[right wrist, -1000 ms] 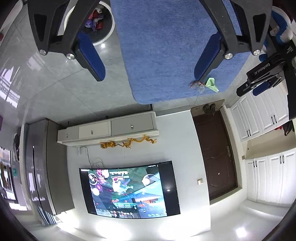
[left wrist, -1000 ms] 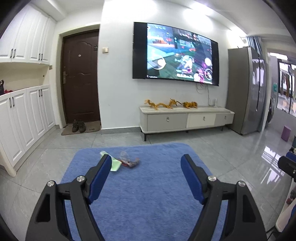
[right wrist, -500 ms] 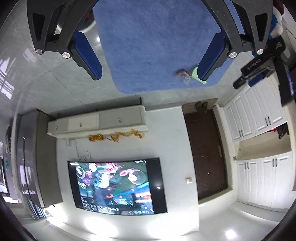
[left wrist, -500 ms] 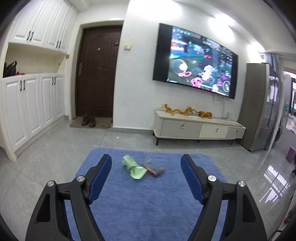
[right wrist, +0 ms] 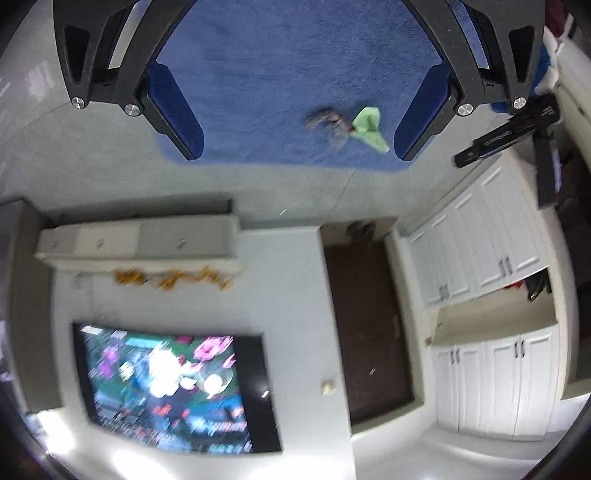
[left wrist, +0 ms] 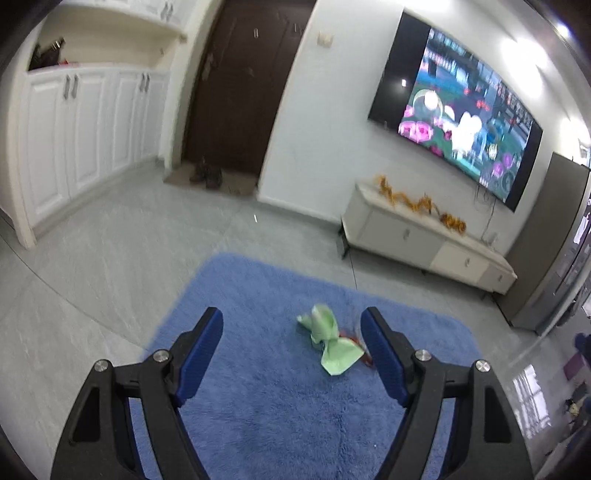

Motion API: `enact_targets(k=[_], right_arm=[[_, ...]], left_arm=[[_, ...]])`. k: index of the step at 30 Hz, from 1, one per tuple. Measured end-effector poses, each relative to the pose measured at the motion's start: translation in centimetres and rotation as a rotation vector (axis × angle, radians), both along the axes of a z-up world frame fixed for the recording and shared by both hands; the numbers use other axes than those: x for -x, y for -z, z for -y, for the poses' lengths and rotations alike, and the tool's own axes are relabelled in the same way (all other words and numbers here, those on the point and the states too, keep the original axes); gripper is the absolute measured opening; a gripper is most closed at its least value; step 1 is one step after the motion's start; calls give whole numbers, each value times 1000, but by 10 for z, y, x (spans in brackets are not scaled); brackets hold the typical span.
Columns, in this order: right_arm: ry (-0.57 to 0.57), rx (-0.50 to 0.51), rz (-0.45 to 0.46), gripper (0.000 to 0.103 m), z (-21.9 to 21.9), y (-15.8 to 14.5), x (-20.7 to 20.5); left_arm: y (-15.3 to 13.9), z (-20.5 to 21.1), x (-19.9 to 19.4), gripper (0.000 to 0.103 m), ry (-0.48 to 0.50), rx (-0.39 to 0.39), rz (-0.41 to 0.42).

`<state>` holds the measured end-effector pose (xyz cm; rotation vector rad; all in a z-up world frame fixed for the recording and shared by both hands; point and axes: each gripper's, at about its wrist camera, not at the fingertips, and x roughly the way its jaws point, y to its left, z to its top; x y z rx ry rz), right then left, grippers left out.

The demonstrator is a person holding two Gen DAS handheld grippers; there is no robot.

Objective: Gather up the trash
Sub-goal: 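Grasp the green paper with the left gripper while the right grasps the clear plastic bag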

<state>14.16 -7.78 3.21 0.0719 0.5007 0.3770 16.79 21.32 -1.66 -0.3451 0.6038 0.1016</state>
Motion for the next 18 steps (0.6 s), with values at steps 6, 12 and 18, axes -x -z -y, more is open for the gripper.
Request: enact_targets(k=[6, 12, 18], right_arm=[[-71, -6, -144, 96, -20, 64, -61], [-169, 136, -228, 88, -50, 113, -100], [-283, 250, -232, 84, -84, 137, -117]], left_arm=[[59, 9, -69, 76, 74, 67, -166], [92, 18, -118, 73, 123, 111, -256], [111, 10, -137, 50, 139, 147, -279]])
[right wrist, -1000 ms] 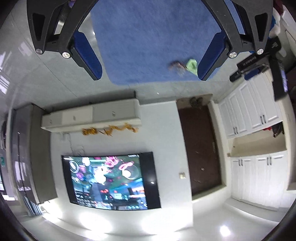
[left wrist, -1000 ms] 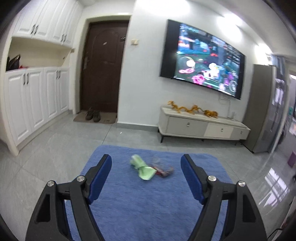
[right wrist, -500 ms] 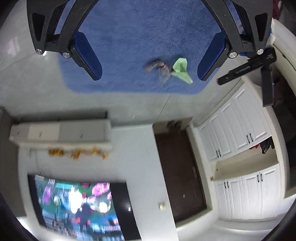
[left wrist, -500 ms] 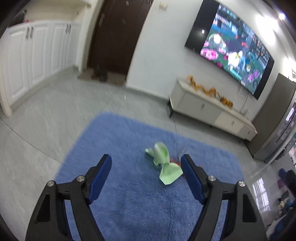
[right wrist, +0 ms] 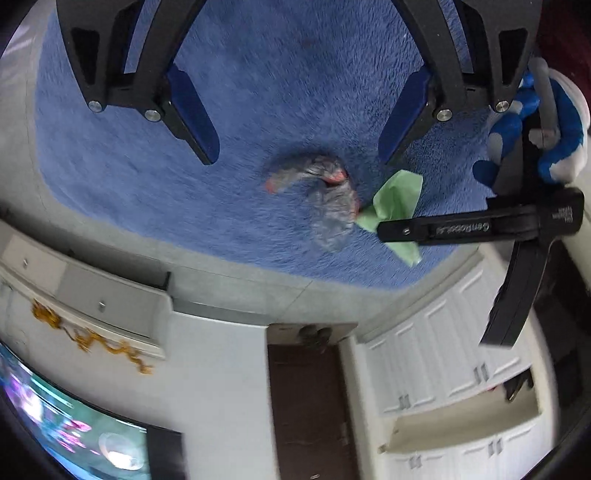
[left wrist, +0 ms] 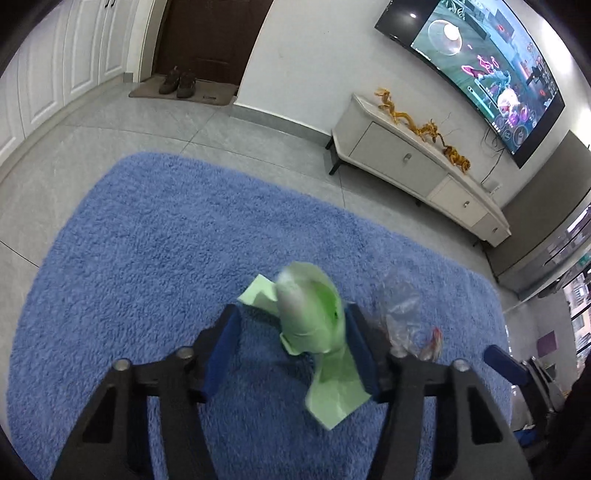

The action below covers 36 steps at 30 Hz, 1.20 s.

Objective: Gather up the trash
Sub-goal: 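Grasp the green paper with the left gripper while the right grasps the clear plastic bag, then carry both items over the bin and open both grippers to drop them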

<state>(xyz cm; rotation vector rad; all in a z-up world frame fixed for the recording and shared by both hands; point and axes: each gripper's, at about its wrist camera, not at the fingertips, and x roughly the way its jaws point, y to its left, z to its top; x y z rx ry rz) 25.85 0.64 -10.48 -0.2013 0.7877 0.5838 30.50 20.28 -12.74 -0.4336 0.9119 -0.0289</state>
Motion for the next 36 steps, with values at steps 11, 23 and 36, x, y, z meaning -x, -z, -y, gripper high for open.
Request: enact_targets(k=[11, 23, 36], right_arm=[[-87, 146, 40, 33, -42, 41, -6], [-28, -108, -14, 24, 20, -21, 97], [179, -238, 113, 24, 141, -96, 242]], left_arm=[[2, -8, 19, 28, 30, 81, 62], [-60, 21, 111, 27, 78, 3, 180], [-144, 103, 219, 27, 212, -71, 367]])
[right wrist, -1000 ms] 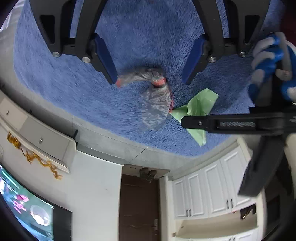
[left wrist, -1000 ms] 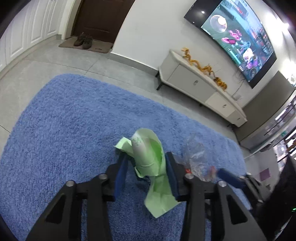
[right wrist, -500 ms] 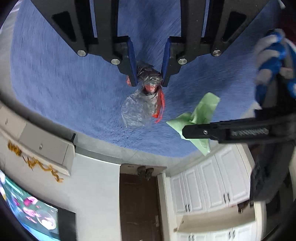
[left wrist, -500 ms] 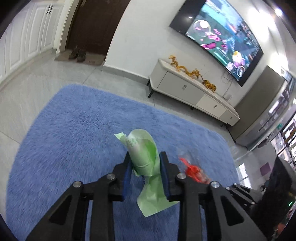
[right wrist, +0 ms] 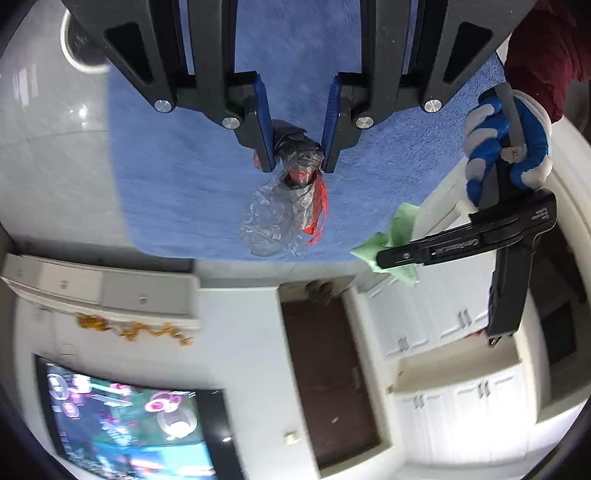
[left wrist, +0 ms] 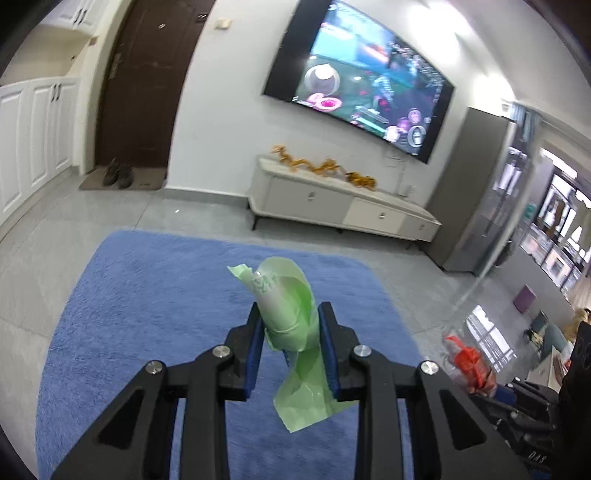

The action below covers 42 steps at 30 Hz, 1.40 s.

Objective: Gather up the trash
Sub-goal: 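Carry both items over the bin and open both grippers to drop them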

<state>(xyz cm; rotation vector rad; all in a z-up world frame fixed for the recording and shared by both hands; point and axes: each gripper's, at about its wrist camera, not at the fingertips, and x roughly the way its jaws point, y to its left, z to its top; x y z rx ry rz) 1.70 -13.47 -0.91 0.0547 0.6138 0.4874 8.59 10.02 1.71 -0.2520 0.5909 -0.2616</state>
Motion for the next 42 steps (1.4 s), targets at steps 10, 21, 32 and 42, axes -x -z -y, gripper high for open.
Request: enact_targets(k=[10, 21, 32, 42], right_arm=[[220, -65, 78, 24, 92, -16, 56], [433, -145, 59, 24, 191, 8, 96], [575, -263, -96, 24, 273, 81, 83], [657, -286, -252, 24, 310, 136, 65]], left_arm=[[-35, 65, 41, 27, 75, -38, 81], [-30, 153, 46, 27, 228, -102, 39], [30, 283, 25, 27, 442, -223, -107], [82, 390, 11, 29, 621, -348, -181]])
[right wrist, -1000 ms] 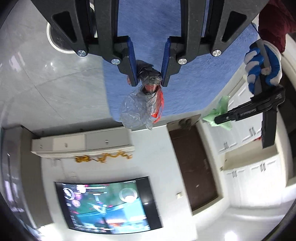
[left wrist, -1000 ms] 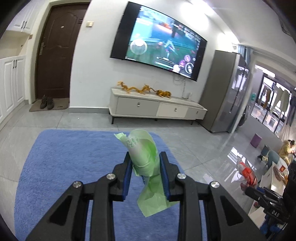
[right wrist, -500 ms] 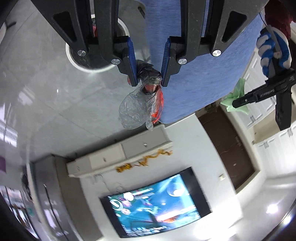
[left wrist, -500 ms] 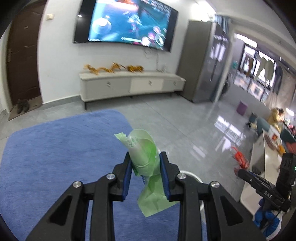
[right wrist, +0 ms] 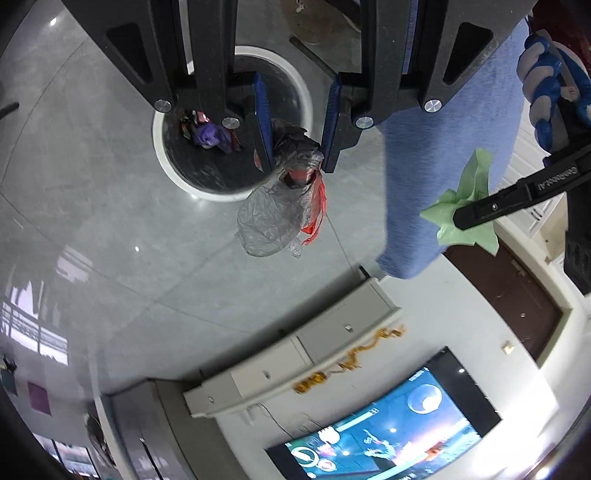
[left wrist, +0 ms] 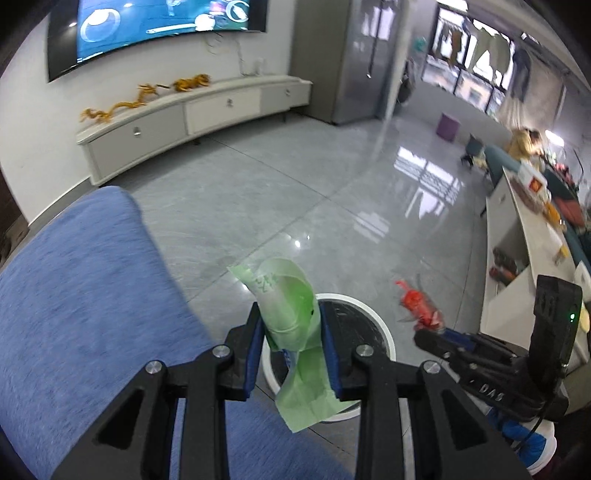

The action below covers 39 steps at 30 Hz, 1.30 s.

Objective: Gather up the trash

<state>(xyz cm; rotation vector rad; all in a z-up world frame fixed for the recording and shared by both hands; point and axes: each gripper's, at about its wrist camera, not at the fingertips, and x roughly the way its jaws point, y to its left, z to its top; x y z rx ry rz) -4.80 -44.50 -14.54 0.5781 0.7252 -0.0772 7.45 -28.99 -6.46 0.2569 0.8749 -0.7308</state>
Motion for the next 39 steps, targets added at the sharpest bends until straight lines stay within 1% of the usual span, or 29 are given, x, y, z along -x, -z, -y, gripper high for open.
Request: enact_targets(k=[3, 5, 6, 9, 11, 13, 14, 15, 16, 17, 21, 24, 27, 28, 30, 33, 36, 39], right_arm=[[7, -17, -38, 24, 2, 14, -1], [10, -20, -61, 24, 3, 20, -10], [10, -23, -70, 26, 6, 23, -13], [16, -24, -101, 26, 8, 34, -20], [21, -22, -117, 28, 8, 40, -24], [32, -15, -142, 37, 10, 47, -25], [37, -11, -154, 48, 11, 51, -26], [39, -10, -160, 59, 12, 54, -26], [48, -10, -170, 62, 13, 56, -25], [55, -11, -177, 63, 13, 58, -24], [78, -14, -195, 64, 15, 61, -17], [90, -4, -187, 65, 14, 51, -10], [106, 11, -157, 66, 11, 36, -3], [108, 22, -143, 66, 9, 28, 0], [107, 39, -125, 69, 3, 15, 2], [81, 77, -78, 72, -16, -12, 6], [54, 103, -37, 73, -33, -34, 10], [16, 135, 20, 75, -54, -62, 16]], left_arm=[[16, 21, -7, 29, 22, -46, 7], [27, 32, -13, 29, 28, -67, -6], [33, 38, -15, 29, 32, -74, -16], [44, 51, -20, 29, 44, -77, -49], [51, 60, -24, 33, 55, -73, -83], [55, 65, -24, 35, 68, -75, -100], [57, 68, -24, 41, 73, -78, -106], [58, 70, -24, 45, 80, -77, -111], [59, 73, -24, 52, 85, -74, -111], [59, 75, -22, 54, 88, -72, -106], [55, 77, -17, 54, 98, -65, -108], [48, 69, -14, 54, 82, -53, -95], [37, 54, -8, 54, 34, -53, -45], [32, 47, -5, 54, 8, -60, -15], [25, 38, -1, 55, -29, -63, 18], [11, 14, 6, 55, -82, -63, 69], [-6, -15, 15, 55, -142, -71, 145], [-19, -41, 24, 58, -196, -63, 188]])
